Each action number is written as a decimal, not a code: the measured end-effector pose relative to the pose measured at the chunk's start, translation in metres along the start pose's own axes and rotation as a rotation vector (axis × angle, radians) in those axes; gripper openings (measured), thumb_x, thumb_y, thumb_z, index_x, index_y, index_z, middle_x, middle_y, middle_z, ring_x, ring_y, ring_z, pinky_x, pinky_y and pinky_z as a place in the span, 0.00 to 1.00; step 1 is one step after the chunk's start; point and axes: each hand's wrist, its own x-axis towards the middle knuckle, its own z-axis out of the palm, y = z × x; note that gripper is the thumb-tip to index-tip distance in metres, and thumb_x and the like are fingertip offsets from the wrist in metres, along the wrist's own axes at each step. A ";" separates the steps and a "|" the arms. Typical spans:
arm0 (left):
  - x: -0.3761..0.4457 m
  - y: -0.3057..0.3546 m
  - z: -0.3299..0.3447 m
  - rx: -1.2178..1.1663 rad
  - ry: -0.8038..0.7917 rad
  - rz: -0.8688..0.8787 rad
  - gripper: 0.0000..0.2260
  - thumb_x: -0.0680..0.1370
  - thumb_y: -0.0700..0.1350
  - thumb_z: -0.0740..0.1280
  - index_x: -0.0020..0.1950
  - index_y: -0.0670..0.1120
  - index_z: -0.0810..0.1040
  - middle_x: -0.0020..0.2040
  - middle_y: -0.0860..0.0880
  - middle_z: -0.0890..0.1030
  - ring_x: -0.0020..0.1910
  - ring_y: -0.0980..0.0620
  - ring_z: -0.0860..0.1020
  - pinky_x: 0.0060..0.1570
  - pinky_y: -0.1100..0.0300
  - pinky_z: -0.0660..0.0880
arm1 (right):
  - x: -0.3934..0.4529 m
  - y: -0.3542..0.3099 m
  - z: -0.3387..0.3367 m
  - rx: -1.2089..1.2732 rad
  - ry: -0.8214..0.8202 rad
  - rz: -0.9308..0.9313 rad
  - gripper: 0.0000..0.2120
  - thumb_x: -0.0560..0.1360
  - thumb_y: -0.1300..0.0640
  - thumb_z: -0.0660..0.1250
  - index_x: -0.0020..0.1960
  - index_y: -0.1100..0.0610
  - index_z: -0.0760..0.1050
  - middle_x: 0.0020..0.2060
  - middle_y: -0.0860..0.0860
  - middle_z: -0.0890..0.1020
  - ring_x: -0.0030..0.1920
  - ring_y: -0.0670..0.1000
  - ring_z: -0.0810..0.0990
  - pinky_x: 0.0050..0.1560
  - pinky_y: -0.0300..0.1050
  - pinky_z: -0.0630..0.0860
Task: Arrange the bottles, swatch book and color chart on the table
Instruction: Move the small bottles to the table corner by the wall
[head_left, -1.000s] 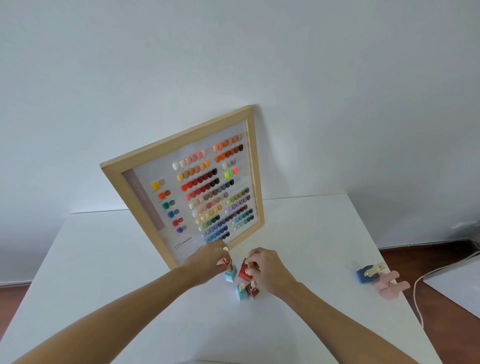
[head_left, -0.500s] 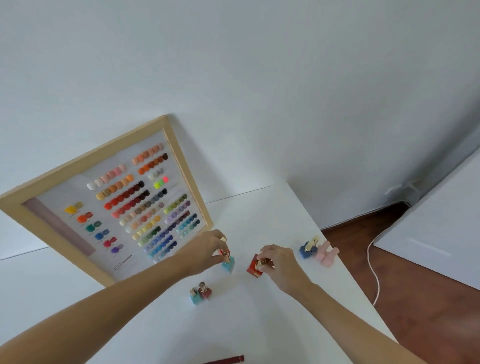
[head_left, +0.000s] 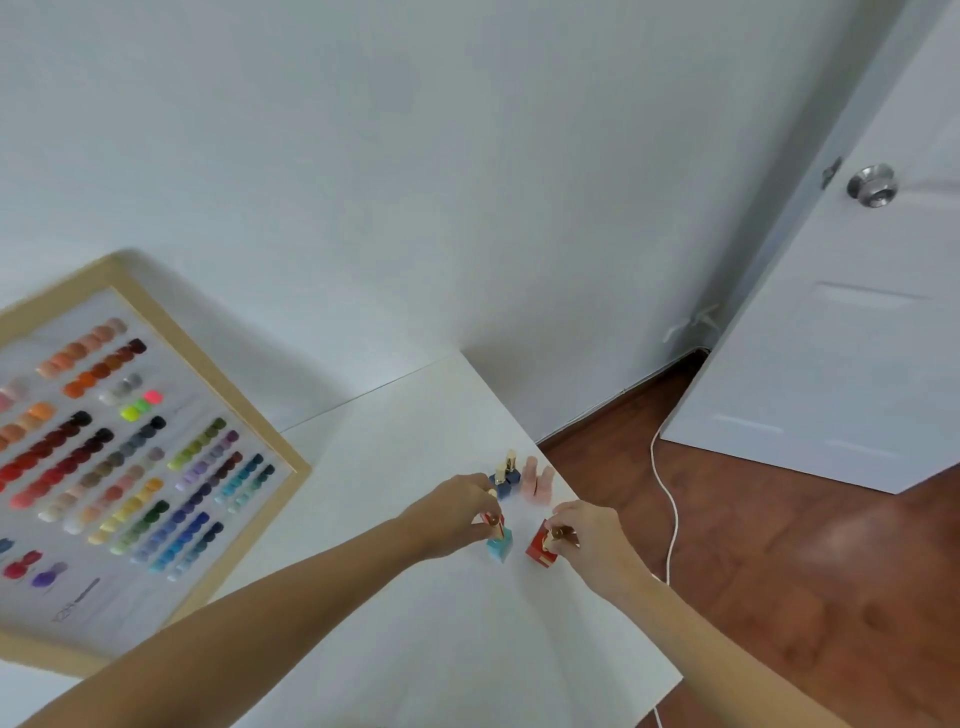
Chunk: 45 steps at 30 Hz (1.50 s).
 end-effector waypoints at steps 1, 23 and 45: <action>0.002 0.001 0.002 0.000 -0.002 -0.002 0.13 0.78 0.48 0.67 0.60 0.47 0.81 0.62 0.48 0.77 0.58 0.51 0.74 0.52 0.64 0.70 | 0.002 0.000 0.002 0.003 0.012 0.001 0.11 0.75 0.60 0.68 0.57 0.57 0.80 0.57 0.51 0.80 0.53 0.47 0.79 0.60 0.33 0.73; 0.034 0.006 0.007 0.124 -0.031 0.015 0.14 0.80 0.42 0.63 0.64 0.45 0.78 0.67 0.45 0.73 0.62 0.46 0.75 0.63 0.57 0.72 | 0.046 0.005 0.019 0.105 0.148 -0.163 0.10 0.74 0.64 0.69 0.54 0.58 0.81 0.50 0.54 0.82 0.43 0.43 0.75 0.40 0.16 0.68; -0.106 -0.059 -0.054 -0.003 0.187 -0.112 0.15 0.80 0.49 0.63 0.66 0.50 0.75 0.64 0.50 0.75 0.57 0.52 0.78 0.57 0.57 0.74 | 0.016 -0.067 0.035 0.078 0.330 -0.436 0.12 0.72 0.65 0.70 0.53 0.53 0.80 0.52 0.48 0.77 0.44 0.48 0.76 0.54 0.36 0.71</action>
